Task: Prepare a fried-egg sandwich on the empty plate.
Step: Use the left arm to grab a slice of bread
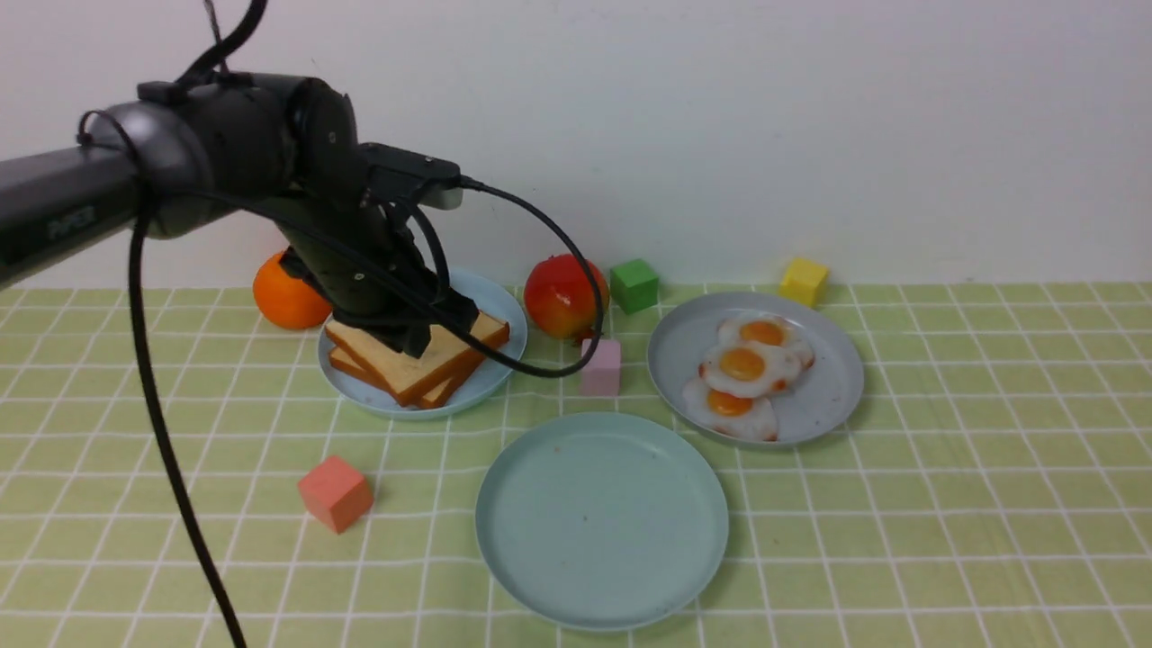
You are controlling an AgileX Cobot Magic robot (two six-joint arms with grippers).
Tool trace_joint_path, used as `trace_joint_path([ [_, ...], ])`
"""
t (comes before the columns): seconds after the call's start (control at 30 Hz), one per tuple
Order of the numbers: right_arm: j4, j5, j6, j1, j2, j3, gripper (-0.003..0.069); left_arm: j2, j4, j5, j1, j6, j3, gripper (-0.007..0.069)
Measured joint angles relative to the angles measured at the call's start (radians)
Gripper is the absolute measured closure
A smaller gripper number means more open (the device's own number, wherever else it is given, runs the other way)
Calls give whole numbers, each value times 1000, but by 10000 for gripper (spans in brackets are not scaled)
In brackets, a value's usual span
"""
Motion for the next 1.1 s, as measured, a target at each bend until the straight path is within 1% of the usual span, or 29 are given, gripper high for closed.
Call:
trace_joint_path([
  [0.03, -5, 16, -1, 1, 7, -3, 427, 16, 3, -5, 1, 13, -9, 438],
  [0.1, -18, 51, -2, 2, 25, -4, 467, 42, 5, -34, 1, 48, -24, 358],
  [0.13, -21, 59, -2, 2, 31, -4, 491, 49, 5, -45, 1, 53, -26, 344],
  [0.17, -23, 65, -2, 2, 39, -7, 532, 58, 5, -69, 1, 60, -26, 304],
  [0.27, -26, 65, -6, 2, 51, -12, 629, 75, 17, -123, 1, 66, -26, 249],
  [0.3, -26, 65, -6, 2, 51, -12, 636, 76, 18, -123, 1, 66, -26, 246],
  [0.33, -26, 61, -6, 2, 55, -12, 666, 84, 27, -148, 1, 68, -27, 233],
  [0.43, -26, 58, -8, 2, 59, -12, 670, 99, 32, -166, 1, 71, -27, 225],
  [0.53, -26, 58, -9, 2, 60, -13, 670, 110, 30, -174, 1, 99, -27, 225],
  [0.7, -26, 59, -9, 2, 60, -14, 666, 120, -1, -164, 1, 187, -29, 224],
  [1.1, -26, 63, -9, 2, 60, -14, 662, 159, -6, -186, 1, 201, -38, 222],
])
